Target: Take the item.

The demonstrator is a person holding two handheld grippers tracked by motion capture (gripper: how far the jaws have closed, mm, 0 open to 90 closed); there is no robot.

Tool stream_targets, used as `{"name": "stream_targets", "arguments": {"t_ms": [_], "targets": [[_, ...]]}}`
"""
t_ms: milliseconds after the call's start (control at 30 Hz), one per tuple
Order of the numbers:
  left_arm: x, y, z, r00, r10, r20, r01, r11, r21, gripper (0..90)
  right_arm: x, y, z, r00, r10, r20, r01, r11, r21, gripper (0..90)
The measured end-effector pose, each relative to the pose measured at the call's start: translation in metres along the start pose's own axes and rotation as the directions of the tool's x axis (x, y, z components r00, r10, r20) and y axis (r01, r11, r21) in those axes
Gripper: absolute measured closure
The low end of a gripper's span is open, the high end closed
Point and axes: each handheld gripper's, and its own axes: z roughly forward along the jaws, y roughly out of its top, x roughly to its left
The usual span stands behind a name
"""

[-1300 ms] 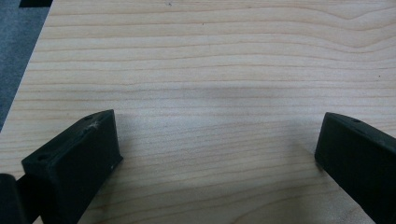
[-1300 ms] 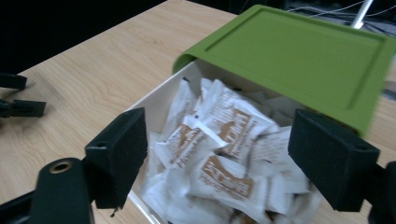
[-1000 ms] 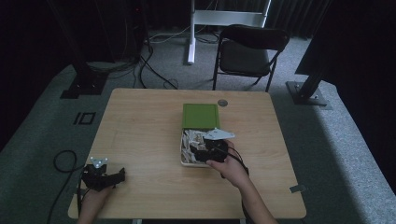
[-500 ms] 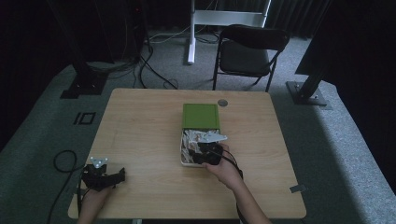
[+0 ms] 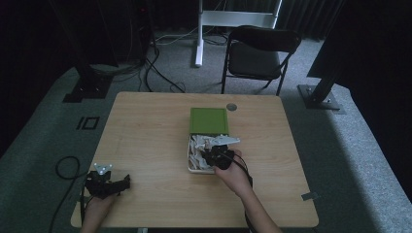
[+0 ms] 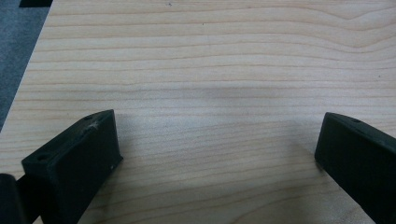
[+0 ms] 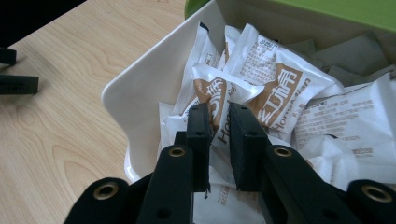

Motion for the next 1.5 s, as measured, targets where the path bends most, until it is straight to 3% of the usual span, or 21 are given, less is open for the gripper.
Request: {"name": "stream_targets", "arguments": {"t_ms": [700,1000,1500], "targets": [[0.000,0.000,0.000,1.0000,-0.001,0.000,0.001,1.0000,-0.001,0.7,-0.006,0.014,-0.036,0.9996,-0.021,-0.017,0.019,0.997,-0.081,80.3],[0.000,0.000,0.000,1.0000,-0.001,0.000,0.001,1.0000,-0.002,0.7,-0.018,0.019,-0.051,1.0000,-0.002,-0.002,0.002,0.994,-0.107,80.4],[0.000,0.000,0.000,1.0000,-0.001,0.000,0.001,1.0000,-0.001,0.7,-0.049,0.021,-0.076,0.9963,0.043,0.074,-0.031,0.988,-0.152,80.5]]}}
